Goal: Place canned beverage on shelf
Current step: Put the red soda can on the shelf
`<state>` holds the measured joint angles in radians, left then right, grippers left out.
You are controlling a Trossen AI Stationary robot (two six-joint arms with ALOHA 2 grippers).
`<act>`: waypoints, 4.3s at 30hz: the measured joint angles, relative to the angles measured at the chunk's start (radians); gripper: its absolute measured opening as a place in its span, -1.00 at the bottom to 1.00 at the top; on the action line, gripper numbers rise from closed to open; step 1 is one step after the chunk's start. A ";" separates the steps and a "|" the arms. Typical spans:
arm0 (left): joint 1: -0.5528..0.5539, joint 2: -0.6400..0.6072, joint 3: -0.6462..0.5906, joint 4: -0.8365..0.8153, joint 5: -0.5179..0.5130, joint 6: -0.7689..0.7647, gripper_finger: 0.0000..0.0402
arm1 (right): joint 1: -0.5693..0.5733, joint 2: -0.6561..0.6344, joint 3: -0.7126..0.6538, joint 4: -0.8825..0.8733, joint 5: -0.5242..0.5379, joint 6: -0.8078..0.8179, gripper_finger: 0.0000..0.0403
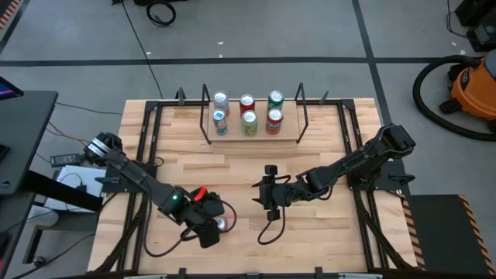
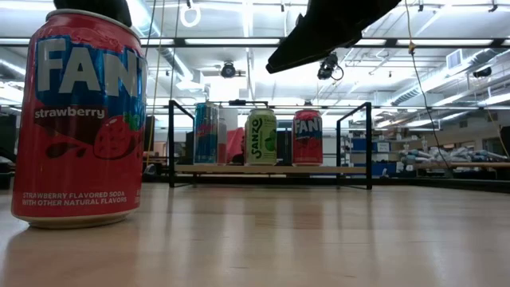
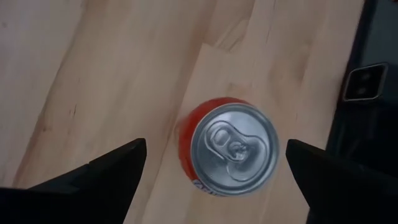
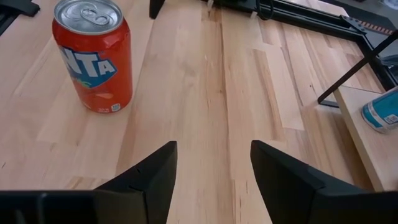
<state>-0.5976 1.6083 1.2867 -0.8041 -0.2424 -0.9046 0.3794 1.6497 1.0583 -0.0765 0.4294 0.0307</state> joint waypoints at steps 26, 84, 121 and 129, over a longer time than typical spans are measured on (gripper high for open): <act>-0.017 0.066 0.154 -0.117 -0.027 0.070 0.98 | 0.000 0.000 -0.001 0.009 0.000 -0.006 0.07; 0.008 0.225 0.133 -0.104 0.028 0.724 0.54 | 0.002 0.000 -0.001 -0.028 -0.003 0.011 0.07; 0.311 0.227 0.131 -0.011 0.002 1.679 0.96 | 0.133 -0.033 -0.001 -0.390 0.022 0.464 0.07; 0.273 0.227 0.131 -0.010 -0.072 1.588 0.96 | 0.145 -0.033 -0.001 -0.389 0.075 0.471 0.07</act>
<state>-0.3250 1.8355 1.4178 -0.8141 -0.3146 0.6837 0.5245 1.6165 1.0576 -0.4652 0.5040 0.5014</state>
